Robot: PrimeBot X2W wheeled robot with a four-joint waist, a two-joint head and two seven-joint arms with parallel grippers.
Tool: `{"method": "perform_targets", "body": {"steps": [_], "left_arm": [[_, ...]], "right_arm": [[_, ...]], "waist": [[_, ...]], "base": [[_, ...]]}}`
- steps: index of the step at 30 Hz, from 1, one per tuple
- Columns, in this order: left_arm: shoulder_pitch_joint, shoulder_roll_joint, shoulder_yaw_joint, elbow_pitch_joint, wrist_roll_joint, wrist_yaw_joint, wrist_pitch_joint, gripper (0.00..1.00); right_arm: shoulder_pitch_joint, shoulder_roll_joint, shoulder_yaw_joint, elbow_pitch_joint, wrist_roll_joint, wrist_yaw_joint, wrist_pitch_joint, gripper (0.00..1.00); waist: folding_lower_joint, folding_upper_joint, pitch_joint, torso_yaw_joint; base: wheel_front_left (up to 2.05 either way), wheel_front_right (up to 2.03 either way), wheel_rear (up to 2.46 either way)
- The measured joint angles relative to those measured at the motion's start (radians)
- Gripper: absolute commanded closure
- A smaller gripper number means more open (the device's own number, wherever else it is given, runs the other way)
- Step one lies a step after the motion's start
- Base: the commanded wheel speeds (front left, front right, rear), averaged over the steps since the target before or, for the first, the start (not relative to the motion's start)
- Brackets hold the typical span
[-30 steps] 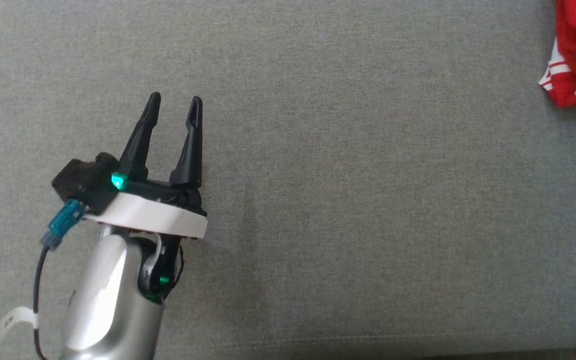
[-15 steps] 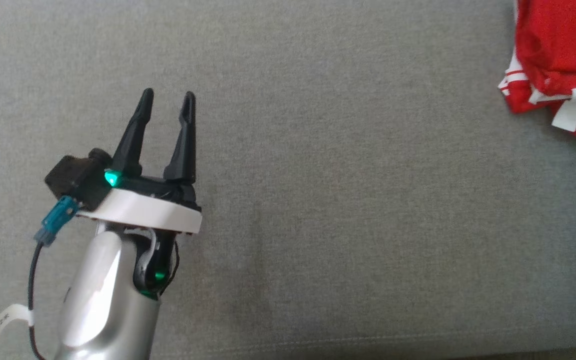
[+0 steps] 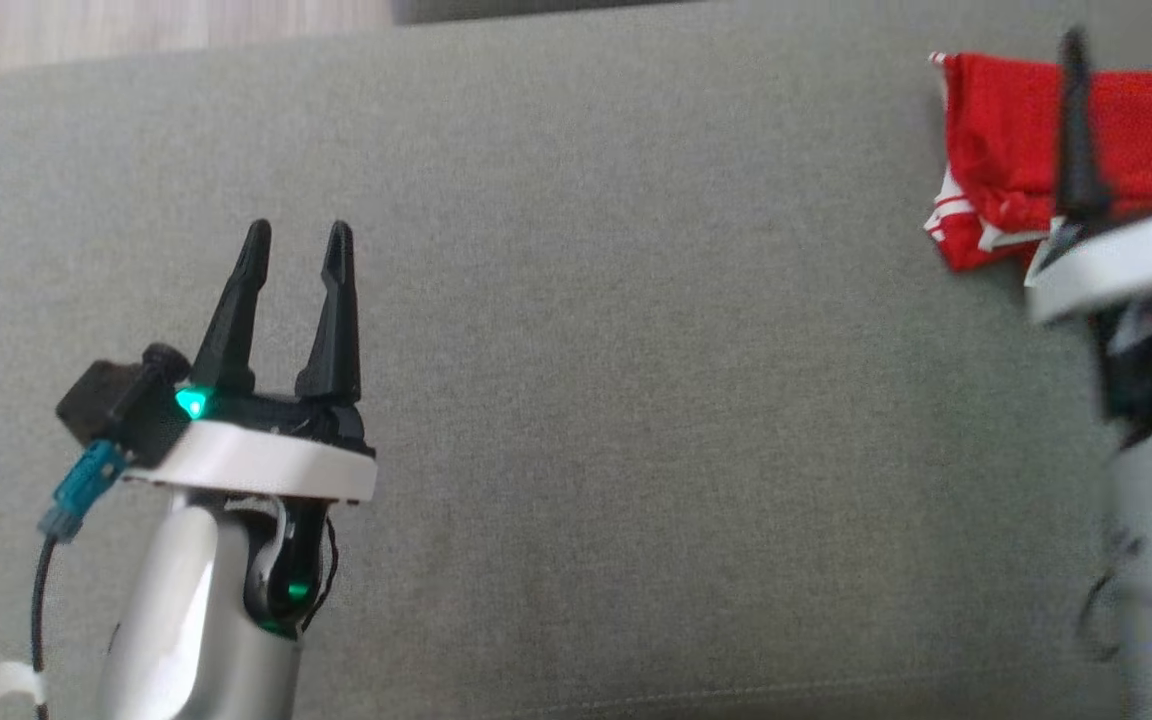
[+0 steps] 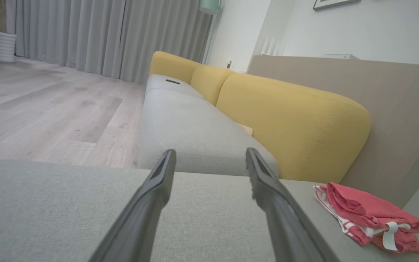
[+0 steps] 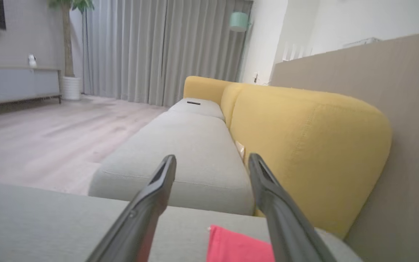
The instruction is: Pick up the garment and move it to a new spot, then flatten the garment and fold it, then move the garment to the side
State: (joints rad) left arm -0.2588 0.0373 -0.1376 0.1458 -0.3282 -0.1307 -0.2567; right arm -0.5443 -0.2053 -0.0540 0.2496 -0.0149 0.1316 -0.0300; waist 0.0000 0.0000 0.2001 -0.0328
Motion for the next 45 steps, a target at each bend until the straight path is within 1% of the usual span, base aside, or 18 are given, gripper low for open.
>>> {"method": "perform_targets", "body": {"steps": [2, 3, 5, 7, 10, 12, 14, 19, 23, 35, 36, 43, 45], "left_arm": [[0.014, 0.0, 0.003, -0.013, 0.0, 0.0, 0.0, 0.0], [0.021, 0.0, 0.006, -0.015, 0.0, 0.0, 0.0, 0.0], [0.041, 0.0, 0.01, -0.017, 0.0, 0.0, 0.0, 0.0], [0.066, 0.0, 0.01, -0.019, 0.0, 0.0, 0.0, 0.0], [0.107, 0.0, 0.013, -0.023, 0.0, 0.0, 0.0, 0.0], [0.134, 0.001, 0.018, -0.024, -0.003, 0.002, 0.0, 0.0], [0.159, 0.001, 0.017, -0.026, -0.01, 0.005, 0.0, 0.0], [0.211, 0.001, 0.016, -0.028, -0.01, 0.018, 0.0, 0.0], [0.223, 0.002, 0.014, -0.035, -0.009, 0.034, 0.0, 0.0], [0.223, 0.002, 0.009, -0.04, -0.007, 0.044, 0.0, 0.0], [0.223, 0.002, 0.009, -0.04, -0.007, 0.052, 0.0, 0.0], [0.223, 0.002, 0.006, -0.04, 0.001, 0.053, 0.0, 0.0], [0.223, 0.002, 0.004, -0.04, 0.0, 0.061, 0.0, 0.0]], "right_arm": [[0.064, 0.068, -0.015, -0.025, 0.025, 0.0, -0.044, 0.0], [0.098, 0.092, -0.015, -0.034, 0.035, 0.0, -0.064, 0.0], [0.163, 0.124, -0.012, -0.041, 0.054, 0.0, -0.105, 0.0], [0.219, 0.14, -0.007, -0.042, 0.072, 0.0, -0.142, 0.0], [0.281, 0.145, 0.016, -0.038, 0.086, 0.0, -0.184, 0.0], [0.316, 0.149, 0.032, -0.032, 0.122, 0.0, -0.201, 0.0], [0.353, 0.151, 0.047, -0.026, 0.152, 0.0, -0.211, 0.0], [0.421, 0.155, 0.053, -0.019, 0.174, 0.0, -0.218, 0.0], [0.425, 0.155, 0.052, -0.033, 0.173, 0.0, -0.221, 0.0], [0.434, 0.156, 0.051, -0.053, 0.173, 0.0, -0.221, 0.0], [0.434, 0.156, 0.052, -0.053, 0.173, 0.0, -0.221, 0.0], [0.434, 0.156, 0.052, -0.053, 0.174, 0.0, -0.221, 0.0], [0.434, 0.156, 0.052, -0.053, 0.174, 0.0, -0.221, 0.0]], "waist": [[0.0, 0.0, -0.022, -0.001], [0.0, 0.0, -0.032, -0.001], [0.0, 0.0, -0.053, -0.001], [0.0, 0.0, -0.073, 0.0], [0.0, 0.0, -0.099, 0.0], [0.0, 0.0, -0.115, 0.0], [0.0, 0.0, -0.128, 0.0], [-0.0001, 0.0, -0.148, 0.001], [0.0, 0.0, -0.151, 0.003], [0.0, 0.0, -0.151, 0.014], [0.0, 0.0, -0.151, 0.015], [0.0, 0.0, -0.151, 0.015], [0.0, 0.0, -0.151, 0.014]], "base": [[0.0, 0.0, 0.0], [0.0, 0.0, 0.0], [0.0, 0.0, 0.0], [0.0, 0.0, 0.0], [0.0, 0.0, 0.0], [0.0, 0.0, 0.0], [0.0, 0.0, 0.0], [0.0, 0.0, 0.0], [0.0, 0.0, 0.0], [0.0, 0.0, 0.0], [0.0, 0.0, 0.0], [0.0, 0.0, 0.0], [0.0, 0.0, 0.0]]}}
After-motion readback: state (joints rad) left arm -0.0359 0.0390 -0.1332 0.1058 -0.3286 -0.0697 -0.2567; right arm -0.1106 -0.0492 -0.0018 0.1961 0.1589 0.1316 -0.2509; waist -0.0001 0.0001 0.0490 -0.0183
